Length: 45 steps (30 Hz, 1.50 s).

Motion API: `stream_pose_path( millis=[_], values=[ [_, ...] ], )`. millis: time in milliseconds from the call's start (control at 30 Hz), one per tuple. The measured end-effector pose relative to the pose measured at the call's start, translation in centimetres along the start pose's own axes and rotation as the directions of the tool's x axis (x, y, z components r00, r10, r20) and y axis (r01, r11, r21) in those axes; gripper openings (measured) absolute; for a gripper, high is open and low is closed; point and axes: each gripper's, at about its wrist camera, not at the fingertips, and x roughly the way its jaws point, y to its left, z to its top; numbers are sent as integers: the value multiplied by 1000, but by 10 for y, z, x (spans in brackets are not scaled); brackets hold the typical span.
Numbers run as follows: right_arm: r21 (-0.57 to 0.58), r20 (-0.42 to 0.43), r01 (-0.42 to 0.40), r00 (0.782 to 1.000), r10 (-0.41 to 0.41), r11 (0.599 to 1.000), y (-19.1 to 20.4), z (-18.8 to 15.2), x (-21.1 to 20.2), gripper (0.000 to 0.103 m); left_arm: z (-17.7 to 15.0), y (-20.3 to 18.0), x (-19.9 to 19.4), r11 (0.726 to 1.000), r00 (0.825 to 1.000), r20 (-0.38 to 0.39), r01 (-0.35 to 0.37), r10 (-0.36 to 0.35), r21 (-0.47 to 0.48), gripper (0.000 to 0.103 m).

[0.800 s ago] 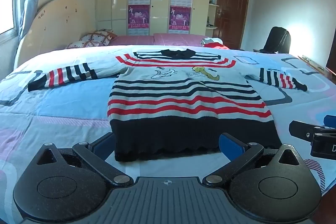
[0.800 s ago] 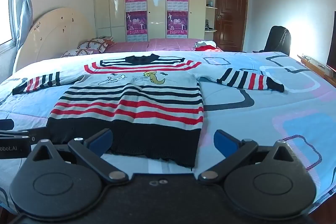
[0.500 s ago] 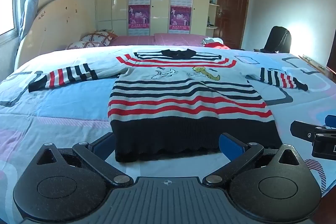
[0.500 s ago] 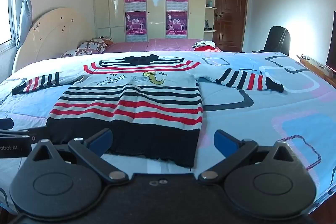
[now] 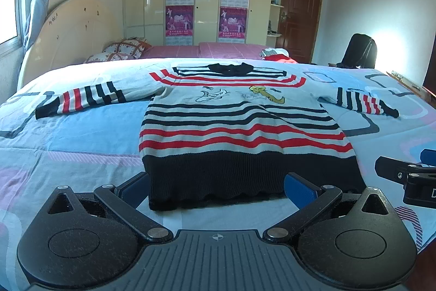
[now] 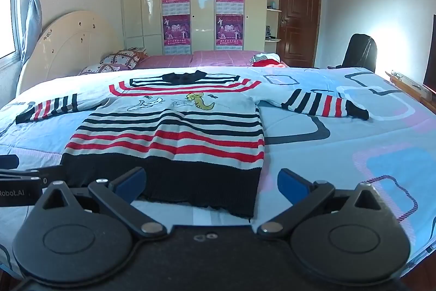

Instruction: Fold small clothes

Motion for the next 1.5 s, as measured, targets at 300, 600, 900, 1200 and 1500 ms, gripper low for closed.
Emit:
stream_pose_path(
  millis=[300,600,900,1200,1500],
  values=[
    [-1,-1,1,1000,-1,1000,-3,1,2,103,0,0,2,1000,1000,-4,1,-1,2,103],
    [1,-4,1,1000,-1,1000,0,1,2,103,0,-1,3,1000,1000,-3,-2,2,3,103],
    [-1,-6,-1,1000,1,1000,-1,1,3,103,0,0,2,1000,1000,-2,0,0,-3,103],
    [-1,-4,-2,1000,2,1000,-1,1,1,103,1,0,1,1000,1000,-1,-2,2,1,103],
    [3,-6,-1,1000,1,1000,-2,2,0,103,1,-1,1,1000,1000,-1,-1,1,2,103]
  ],
)
